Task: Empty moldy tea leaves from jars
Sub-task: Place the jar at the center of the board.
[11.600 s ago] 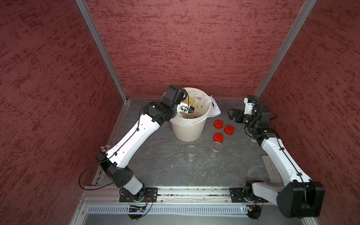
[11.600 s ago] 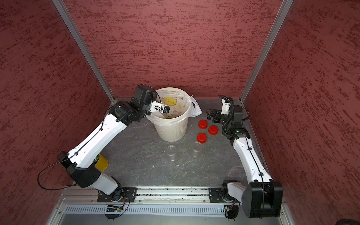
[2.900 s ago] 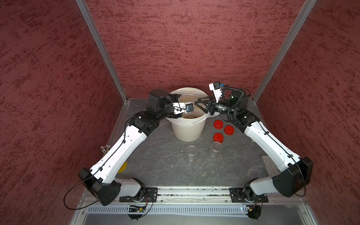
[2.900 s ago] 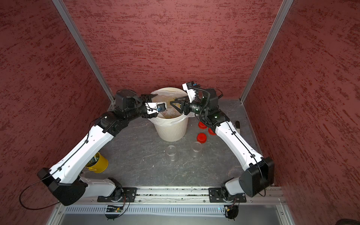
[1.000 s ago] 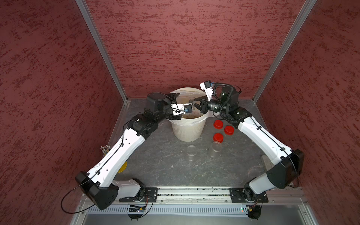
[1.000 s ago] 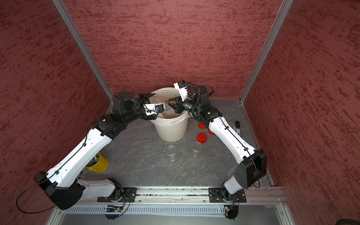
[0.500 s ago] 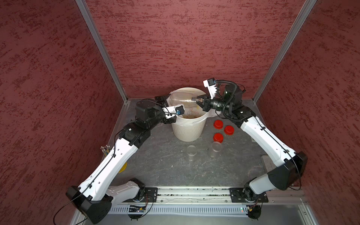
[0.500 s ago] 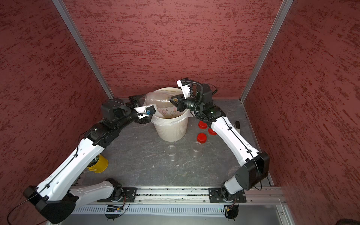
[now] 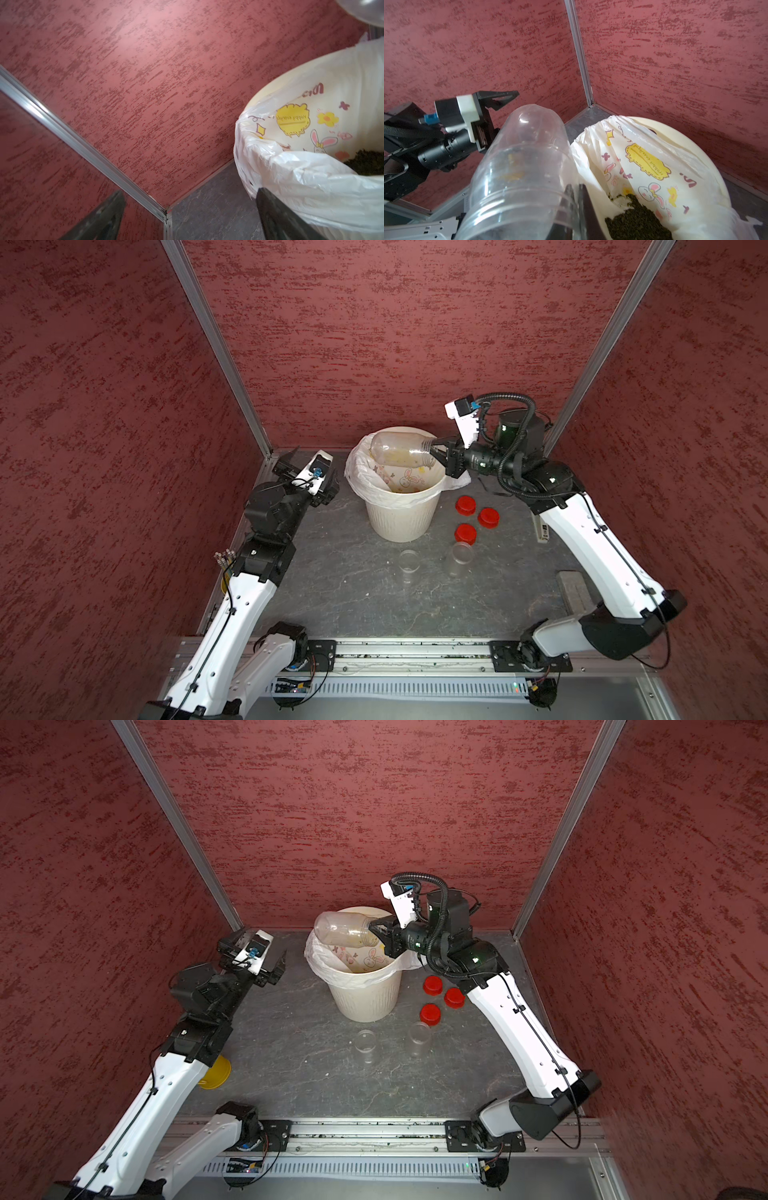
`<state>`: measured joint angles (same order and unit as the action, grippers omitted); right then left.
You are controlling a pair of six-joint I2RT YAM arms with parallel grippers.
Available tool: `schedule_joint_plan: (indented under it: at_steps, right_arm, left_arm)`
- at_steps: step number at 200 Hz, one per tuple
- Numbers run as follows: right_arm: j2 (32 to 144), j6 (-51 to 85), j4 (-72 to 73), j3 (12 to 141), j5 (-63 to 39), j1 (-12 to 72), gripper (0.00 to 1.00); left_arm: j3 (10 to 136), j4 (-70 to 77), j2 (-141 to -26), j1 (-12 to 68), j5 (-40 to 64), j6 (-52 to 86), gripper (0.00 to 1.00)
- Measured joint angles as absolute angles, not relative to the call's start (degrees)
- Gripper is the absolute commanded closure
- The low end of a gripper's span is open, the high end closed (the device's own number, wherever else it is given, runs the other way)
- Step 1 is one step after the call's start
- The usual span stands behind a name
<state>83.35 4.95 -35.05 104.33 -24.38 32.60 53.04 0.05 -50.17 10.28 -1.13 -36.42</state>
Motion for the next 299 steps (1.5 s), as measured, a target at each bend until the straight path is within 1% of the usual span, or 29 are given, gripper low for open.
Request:
schedule_joint_plan:
  at_steps: [26,63,105,158,216,299]
  right_arm:
    - [86.5,2.33,-42.41,110.13,-17.69,39.2,1.0]
    - [92.68,0.75,-52.03,115.0,-9.47,47.16,1.0]
    - [98.32,0.58,-60.05,116.84,-3.33,53.06,1.0]
    - [103.15,1.37,-66.3,116.84,1.28,57.1,1.0]
    - [108.97,3.22,-69.41,116.84,5.82,60.29,1.0]
    - [116.62,4.08,-70.43,116.84,8.29,61.73,1.0]
  left_arm:
    - [50.61,4.54,-50.19,5.26,-3.11,-28.62,0.0]
    - [47.33,6.66,-51.2,0.86,-4.99,-20.29,0.0]
    - [46.68,7.16,-51.37,-1.45,-6.17,-15.16,0.0]
    - [46.68,7.09,-50.72,-1.45,-6.5,-12.75,0.0]
    - [46.68,7.11,-48.9,-1.45,-6.52,-11.84,0.0]
    - [46.68,7.09,-48.51,-1.65,-7.09,-11.75,0.0]
